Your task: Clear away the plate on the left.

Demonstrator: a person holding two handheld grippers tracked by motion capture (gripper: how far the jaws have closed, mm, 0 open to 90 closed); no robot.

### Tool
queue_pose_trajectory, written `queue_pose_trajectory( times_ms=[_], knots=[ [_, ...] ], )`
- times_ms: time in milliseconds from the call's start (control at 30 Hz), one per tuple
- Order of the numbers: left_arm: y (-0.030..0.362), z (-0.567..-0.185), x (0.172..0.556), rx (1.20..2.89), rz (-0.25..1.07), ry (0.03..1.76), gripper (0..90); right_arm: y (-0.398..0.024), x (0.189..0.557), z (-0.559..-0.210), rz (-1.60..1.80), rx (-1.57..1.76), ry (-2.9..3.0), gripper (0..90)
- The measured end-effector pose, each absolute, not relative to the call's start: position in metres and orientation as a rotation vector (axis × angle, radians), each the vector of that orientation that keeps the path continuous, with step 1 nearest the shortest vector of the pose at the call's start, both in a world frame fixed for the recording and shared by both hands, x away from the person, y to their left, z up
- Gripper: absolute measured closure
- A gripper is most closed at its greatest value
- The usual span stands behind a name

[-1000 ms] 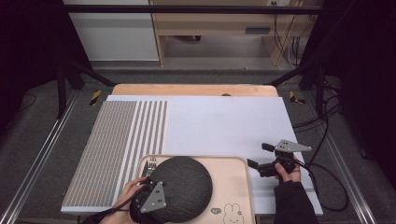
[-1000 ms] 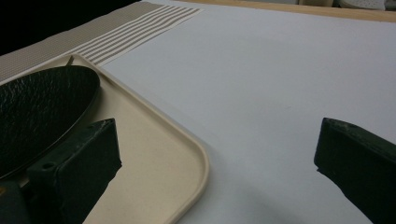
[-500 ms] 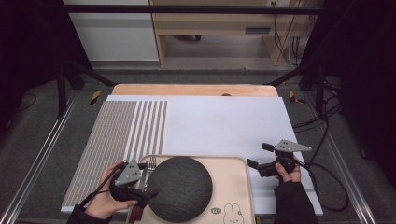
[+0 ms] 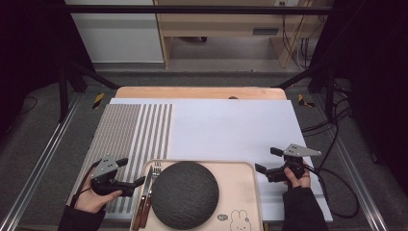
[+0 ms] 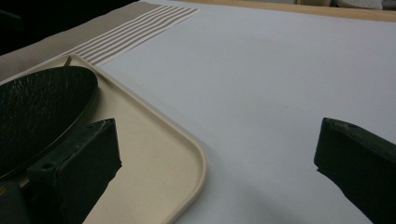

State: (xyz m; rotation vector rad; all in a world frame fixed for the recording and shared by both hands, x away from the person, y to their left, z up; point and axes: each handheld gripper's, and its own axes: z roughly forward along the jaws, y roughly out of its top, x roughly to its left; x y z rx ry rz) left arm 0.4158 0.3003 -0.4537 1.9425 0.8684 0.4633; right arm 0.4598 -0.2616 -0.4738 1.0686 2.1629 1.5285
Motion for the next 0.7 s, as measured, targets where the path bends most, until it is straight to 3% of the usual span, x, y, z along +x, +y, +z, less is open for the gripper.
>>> queue_pose_trajectory(
  times_ms=[700],
  knots=[
    [0.341, -0.477, 0.429, 1.85, 0.513, 0.97, 3.5, -0.263, 0.46, -0.475, 1.518, 1.077, 2.174, 0.5]
  ],
)
